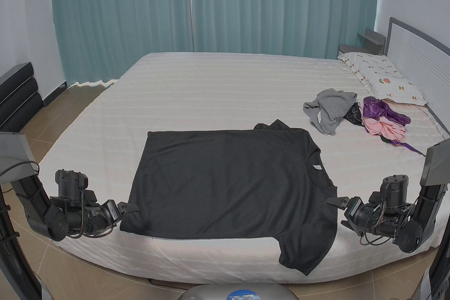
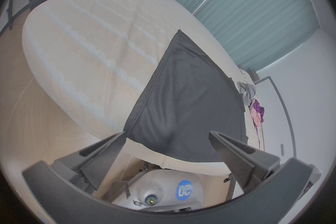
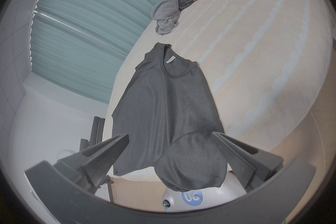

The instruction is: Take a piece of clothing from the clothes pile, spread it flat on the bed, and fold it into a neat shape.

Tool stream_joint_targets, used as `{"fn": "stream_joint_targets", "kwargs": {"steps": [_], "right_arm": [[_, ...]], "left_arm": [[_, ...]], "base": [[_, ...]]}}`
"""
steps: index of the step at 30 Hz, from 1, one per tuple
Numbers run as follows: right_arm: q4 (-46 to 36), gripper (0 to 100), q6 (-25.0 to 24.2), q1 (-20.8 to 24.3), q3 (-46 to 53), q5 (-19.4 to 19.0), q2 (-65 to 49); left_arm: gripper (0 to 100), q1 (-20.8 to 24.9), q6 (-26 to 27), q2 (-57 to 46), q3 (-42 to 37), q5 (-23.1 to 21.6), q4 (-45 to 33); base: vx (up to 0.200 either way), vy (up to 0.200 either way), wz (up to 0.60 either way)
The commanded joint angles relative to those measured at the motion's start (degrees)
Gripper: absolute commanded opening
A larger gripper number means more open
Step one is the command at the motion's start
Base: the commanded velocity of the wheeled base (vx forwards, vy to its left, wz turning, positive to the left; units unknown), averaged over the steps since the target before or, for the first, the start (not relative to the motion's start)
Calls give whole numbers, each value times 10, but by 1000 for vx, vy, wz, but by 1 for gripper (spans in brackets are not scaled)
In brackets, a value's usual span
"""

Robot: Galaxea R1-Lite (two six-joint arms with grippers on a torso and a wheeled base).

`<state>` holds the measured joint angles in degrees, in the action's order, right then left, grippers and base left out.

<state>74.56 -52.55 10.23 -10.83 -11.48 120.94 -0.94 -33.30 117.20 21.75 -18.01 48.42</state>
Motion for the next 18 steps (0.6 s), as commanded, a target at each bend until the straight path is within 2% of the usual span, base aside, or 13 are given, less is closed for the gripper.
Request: {"fn": "stream_joint_targets", "kwargs": {"steps": [1, 9, 18], "right_arm": [[1, 100, 0, 1, -1, 0, 9], [1, 100, 0, 1, -2, 0, 10], [1, 100, -1, 1, -3, 0, 16]], "left_arm": [[100, -1, 11, 65, -7, 1, 31], [100, 1, 12, 87, 41, -4, 28], [100, -11, 90, 116, 56, -5, 29]], "base": [[0, 0, 0], [0, 0, 0], [0, 0, 0]]}}
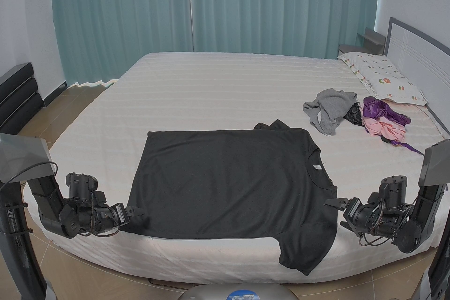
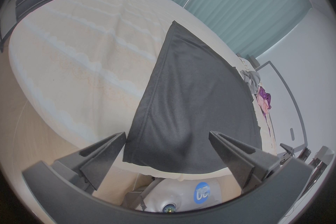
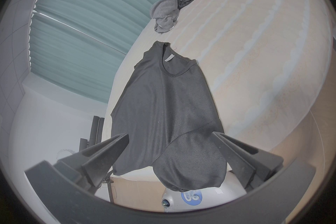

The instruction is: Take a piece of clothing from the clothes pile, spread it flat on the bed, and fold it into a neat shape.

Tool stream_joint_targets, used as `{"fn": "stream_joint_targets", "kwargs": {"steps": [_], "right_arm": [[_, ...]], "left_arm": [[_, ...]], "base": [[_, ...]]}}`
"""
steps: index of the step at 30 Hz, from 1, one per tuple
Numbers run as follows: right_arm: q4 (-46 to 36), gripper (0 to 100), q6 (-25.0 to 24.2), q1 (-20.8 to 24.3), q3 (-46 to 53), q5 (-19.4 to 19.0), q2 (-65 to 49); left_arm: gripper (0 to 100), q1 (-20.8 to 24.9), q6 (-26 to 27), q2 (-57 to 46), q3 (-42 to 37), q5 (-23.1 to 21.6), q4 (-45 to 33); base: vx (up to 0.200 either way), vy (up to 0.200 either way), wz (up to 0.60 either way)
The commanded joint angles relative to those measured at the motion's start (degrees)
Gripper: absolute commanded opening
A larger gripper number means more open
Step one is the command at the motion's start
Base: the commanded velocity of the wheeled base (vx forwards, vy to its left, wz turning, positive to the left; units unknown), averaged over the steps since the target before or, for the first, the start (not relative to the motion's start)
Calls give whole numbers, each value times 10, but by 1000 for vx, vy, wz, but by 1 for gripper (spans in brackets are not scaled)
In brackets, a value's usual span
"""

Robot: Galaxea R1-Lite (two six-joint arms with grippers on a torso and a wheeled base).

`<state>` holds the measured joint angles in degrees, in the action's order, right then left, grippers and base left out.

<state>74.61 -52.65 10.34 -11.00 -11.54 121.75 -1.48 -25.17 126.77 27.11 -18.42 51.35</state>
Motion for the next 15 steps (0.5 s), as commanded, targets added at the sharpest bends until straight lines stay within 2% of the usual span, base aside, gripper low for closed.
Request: {"fn": "stream_joint_targets", "kwargs": {"steps": [1, 15], "right_arm": [[0, 100, 1, 0, -2, 0, 10], [2, 100, 1, 0, -3, 0, 12]], "left_arm": [[100, -5, 9, 20, 2, 0, 0], [100, -3, 11, 31, 16, 5, 2]], "base": [[0, 0, 0], [0, 0, 0]]}}
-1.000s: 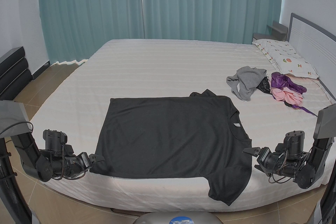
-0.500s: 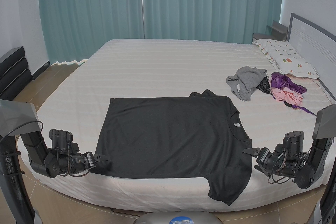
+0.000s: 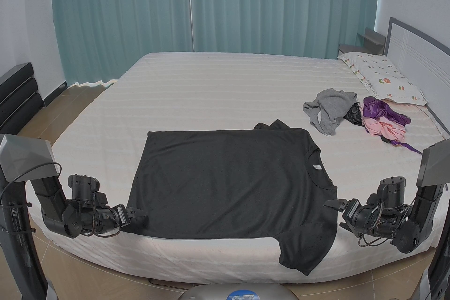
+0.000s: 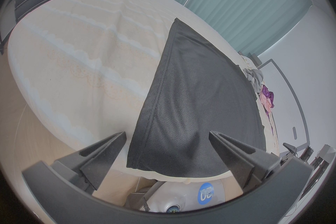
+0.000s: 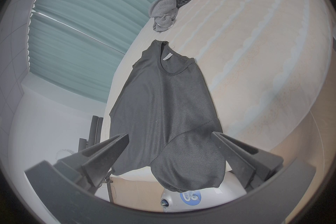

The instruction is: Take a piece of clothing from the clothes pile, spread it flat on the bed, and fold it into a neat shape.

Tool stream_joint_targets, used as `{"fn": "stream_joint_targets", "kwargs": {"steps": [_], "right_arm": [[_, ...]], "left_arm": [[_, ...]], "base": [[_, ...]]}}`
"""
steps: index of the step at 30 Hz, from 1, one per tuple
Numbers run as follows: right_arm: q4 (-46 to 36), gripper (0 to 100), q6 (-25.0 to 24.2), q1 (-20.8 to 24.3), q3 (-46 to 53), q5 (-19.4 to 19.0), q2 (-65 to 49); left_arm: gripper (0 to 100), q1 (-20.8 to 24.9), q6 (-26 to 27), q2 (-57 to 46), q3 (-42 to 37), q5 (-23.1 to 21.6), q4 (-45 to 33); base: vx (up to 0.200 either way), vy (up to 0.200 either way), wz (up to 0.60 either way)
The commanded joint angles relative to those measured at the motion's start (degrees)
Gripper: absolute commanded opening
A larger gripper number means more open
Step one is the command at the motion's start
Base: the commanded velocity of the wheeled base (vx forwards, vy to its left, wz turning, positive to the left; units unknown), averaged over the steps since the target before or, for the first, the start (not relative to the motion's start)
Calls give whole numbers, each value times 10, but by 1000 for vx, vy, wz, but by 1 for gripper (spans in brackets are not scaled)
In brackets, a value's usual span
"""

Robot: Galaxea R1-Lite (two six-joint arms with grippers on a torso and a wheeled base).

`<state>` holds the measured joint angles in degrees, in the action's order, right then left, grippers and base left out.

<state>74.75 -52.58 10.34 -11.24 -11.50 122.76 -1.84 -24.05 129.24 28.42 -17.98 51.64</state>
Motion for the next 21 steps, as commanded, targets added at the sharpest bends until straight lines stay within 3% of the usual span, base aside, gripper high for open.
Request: {"fn": "stream_joint_targets", "kwargs": {"steps": [1, 7, 8, 21], "right_arm": [[0, 100, 0, 0, 0, 0, 2], [0, 100, 0, 0, 0, 0, 3], [0, 100, 0, 0, 0, 0, 3], [0, 100, 6, 0, 1, 1, 8]], "left_arm": [[100, 2, 0, 7, 2, 1, -1], [100, 2, 0, 6, -5, 1, 1], [0, 2, 0, 6, -5, 1, 1], [0, -11, -6, -20, -35, 1, 0]], "base": [[0, 0, 0], [0, 0, 0], [0, 0, 0], [0, 0, 0]]}}
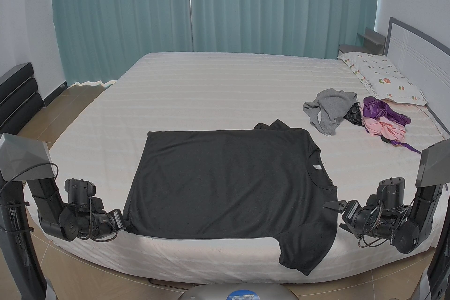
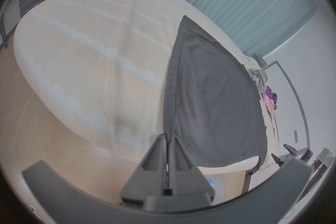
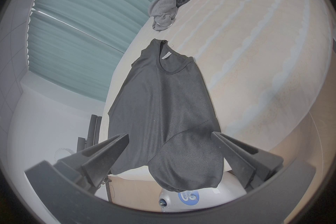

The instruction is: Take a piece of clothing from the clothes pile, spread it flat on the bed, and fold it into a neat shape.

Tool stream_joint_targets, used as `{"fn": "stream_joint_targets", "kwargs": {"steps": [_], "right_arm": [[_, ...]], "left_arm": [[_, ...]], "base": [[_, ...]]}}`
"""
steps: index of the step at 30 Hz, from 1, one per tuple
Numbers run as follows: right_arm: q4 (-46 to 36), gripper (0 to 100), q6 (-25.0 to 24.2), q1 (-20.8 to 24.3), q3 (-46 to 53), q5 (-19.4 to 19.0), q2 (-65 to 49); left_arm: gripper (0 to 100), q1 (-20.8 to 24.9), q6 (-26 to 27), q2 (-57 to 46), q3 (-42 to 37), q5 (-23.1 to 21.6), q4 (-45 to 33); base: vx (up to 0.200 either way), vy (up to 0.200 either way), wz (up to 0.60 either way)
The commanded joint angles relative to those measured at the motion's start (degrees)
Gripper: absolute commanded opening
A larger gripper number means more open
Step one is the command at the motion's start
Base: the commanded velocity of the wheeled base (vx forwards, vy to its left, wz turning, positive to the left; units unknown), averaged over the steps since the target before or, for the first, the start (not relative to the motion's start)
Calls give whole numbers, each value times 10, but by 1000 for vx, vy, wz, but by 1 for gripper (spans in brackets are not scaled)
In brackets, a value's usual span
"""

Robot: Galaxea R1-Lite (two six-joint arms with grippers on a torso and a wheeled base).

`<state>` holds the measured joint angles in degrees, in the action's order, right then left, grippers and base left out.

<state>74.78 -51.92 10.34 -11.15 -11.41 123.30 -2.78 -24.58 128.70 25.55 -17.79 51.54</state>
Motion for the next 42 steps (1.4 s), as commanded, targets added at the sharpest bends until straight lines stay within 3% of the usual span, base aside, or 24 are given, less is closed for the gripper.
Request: {"fn": "stream_joint_targets", "kwargs": {"steps": [1, 15, 22, 42], "right_arm": [[0, 100, 0, 0, 1, 0, 2], [-3, 100, 23, -1, 6, 2, 15], [-9, 100, 29, -8, 0, 6, 30], [-8, 100, 37, -28, -74, 19, 88]], "left_arm": [[0, -2, -1, -19, -9, -1, 0], [0, -11, -19, -43, -23, -5, 0], [0, -14, -54, -42, -16, -8, 1], [0, -14, -55, -38, -16, -8, 1]], "base": [[0, 0, 0], [0, 0, 0], [0, 0, 0], [0, 0, 0]]}}
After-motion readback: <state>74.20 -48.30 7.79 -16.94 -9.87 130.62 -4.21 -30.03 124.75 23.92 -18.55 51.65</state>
